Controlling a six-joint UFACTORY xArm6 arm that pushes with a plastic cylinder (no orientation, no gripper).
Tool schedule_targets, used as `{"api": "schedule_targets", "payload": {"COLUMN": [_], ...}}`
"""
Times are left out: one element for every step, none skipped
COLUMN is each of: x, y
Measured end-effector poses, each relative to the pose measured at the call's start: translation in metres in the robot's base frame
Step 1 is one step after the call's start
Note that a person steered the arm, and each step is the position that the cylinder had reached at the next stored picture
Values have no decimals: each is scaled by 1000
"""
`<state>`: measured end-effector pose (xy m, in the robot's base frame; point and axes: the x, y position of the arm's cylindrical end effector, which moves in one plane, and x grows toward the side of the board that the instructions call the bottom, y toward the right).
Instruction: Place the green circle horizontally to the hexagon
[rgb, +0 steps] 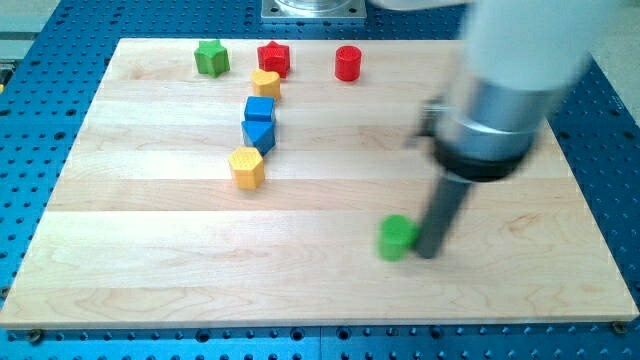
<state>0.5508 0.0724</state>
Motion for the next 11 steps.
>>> {"api": "schedule_targets", "payload": {"x": [-17, -31, 16, 52, 38, -21, -78, -57, -28, -13, -64], "y": [-142, -275, -248, -265, -335, -332, -327, -299, -306, -255, -243]}}
